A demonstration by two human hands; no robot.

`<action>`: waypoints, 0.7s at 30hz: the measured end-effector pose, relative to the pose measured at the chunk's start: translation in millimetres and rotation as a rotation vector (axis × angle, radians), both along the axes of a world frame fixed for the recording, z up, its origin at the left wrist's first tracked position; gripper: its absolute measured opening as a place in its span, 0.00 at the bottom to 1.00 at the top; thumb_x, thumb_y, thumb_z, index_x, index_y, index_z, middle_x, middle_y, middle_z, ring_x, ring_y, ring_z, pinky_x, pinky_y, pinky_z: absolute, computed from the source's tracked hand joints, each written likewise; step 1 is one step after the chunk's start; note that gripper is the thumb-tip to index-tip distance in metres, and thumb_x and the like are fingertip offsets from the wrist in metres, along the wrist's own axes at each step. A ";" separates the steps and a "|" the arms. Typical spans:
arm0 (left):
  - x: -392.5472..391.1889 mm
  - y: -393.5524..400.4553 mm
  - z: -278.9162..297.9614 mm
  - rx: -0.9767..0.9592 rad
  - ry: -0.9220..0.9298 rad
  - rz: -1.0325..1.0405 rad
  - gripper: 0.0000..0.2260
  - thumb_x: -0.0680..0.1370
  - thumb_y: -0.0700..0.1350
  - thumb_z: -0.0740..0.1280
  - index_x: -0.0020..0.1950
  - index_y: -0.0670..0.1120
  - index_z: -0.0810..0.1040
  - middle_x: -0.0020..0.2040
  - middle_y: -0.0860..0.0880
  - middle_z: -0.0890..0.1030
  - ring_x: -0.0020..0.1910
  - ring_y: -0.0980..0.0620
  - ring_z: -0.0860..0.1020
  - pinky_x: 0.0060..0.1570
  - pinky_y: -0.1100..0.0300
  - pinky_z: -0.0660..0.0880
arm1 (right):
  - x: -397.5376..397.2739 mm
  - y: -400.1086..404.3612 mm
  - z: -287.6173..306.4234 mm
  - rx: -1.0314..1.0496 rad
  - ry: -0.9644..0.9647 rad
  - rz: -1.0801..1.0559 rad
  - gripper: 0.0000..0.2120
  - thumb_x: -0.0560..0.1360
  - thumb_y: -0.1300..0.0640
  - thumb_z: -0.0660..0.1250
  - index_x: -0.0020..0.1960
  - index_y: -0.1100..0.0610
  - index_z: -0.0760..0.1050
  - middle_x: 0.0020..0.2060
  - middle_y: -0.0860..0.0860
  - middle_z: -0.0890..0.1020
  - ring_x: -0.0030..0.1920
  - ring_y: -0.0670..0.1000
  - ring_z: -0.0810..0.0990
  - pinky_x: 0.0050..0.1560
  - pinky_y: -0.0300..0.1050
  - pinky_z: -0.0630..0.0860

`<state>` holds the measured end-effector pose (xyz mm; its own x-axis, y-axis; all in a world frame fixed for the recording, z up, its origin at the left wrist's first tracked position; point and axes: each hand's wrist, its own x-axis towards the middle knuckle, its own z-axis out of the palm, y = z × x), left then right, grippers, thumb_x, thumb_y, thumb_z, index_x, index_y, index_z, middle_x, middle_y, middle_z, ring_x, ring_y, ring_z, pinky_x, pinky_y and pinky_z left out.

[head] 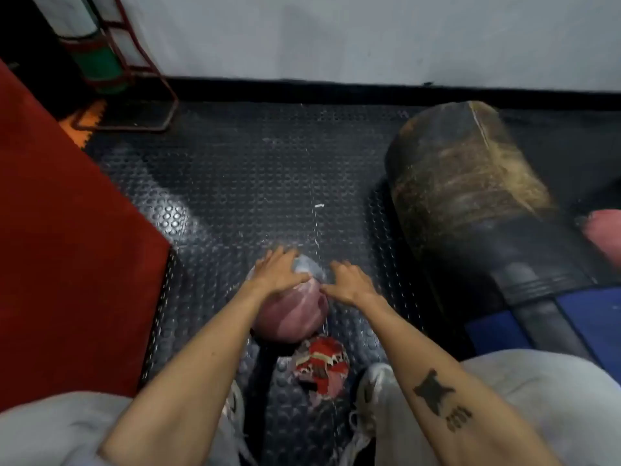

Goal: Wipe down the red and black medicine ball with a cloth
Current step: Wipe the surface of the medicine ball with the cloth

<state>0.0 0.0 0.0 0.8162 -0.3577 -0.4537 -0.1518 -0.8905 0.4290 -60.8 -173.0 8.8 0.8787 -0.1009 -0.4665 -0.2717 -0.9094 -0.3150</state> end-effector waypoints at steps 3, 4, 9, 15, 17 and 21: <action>-13.5 0.5 -6.9 0.042 -0.023 -0.060 0.34 0.74 0.62 0.68 0.77 0.54 0.61 0.79 0.47 0.53 0.78 0.42 0.52 0.73 0.39 0.57 | -19.3 8.5 -14.3 0.004 0.088 -0.004 0.32 0.73 0.43 0.68 0.72 0.54 0.65 0.68 0.58 0.71 0.68 0.62 0.70 0.67 0.60 0.69; -14.9 1.2 -8.7 0.049 -0.035 -0.061 0.36 0.74 0.62 0.68 0.78 0.54 0.59 0.80 0.47 0.51 0.79 0.42 0.49 0.73 0.38 0.56 | -25.5 11.1 -20.5 0.005 0.105 -0.015 0.33 0.72 0.44 0.69 0.73 0.54 0.64 0.69 0.58 0.71 0.68 0.62 0.70 0.67 0.60 0.68; -18.7 6.6 -19.7 0.085 -0.106 -0.101 0.39 0.71 0.58 0.73 0.78 0.56 0.58 0.80 0.49 0.52 0.78 0.43 0.50 0.73 0.35 0.55 | -56.8 21.5 -68.4 0.034 0.121 -0.114 0.36 0.72 0.46 0.71 0.73 0.57 0.61 0.71 0.58 0.69 0.70 0.61 0.67 0.70 0.61 0.66; -18.3 7.6 -26.9 0.041 -0.154 -0.084 0.39 0.69 0.57 0.75 0.77 0.57 0.61 0.76 0.49 0.57 0.75 0.43 0.55 0.71 0.37 0.57 | -94.4 31.5 -130.7 0.043 0.229 -0.140 0.36 0.73 0.46 0.71 0.74 0.56 0.60 0.73 0.58 0.66 0.72 0.61 0.65 0.70 0.60 0.66; -17.6 8.1 -30.5 0.028 -0.153 -0.073 0.40 0.68 0.58 0.75 0.77 0.58 0.61 0.75 0.49 0.57 0.74 0.44 0.55 0.70 0.37 0.56 | -103.5 36.5 -147.4 0.063 0.259 -0.137 0.34 0.73 0.46 0.71 0.73 0.55 0.62 0.72 0.58 0.65 0.71 0.62 0.65 0.69 0.60 0.68; -17.9 8.7 -36.1 0.016 -0.180 -0.082 0.40 0.68 0.60 0.74 0.77 0.60 0.60 0.75 0.50 0.57 0.74 0.46 0.54 0.71 0.38 0.55 | -119.0 48.3 -175.4 0.006 0.224 -0.060 0.38 0.71 0.43 0.73 0.74 0.51 0.60 0.74 0.59 0.57 0.72 0.63 0.60 0.67 0.64 0.68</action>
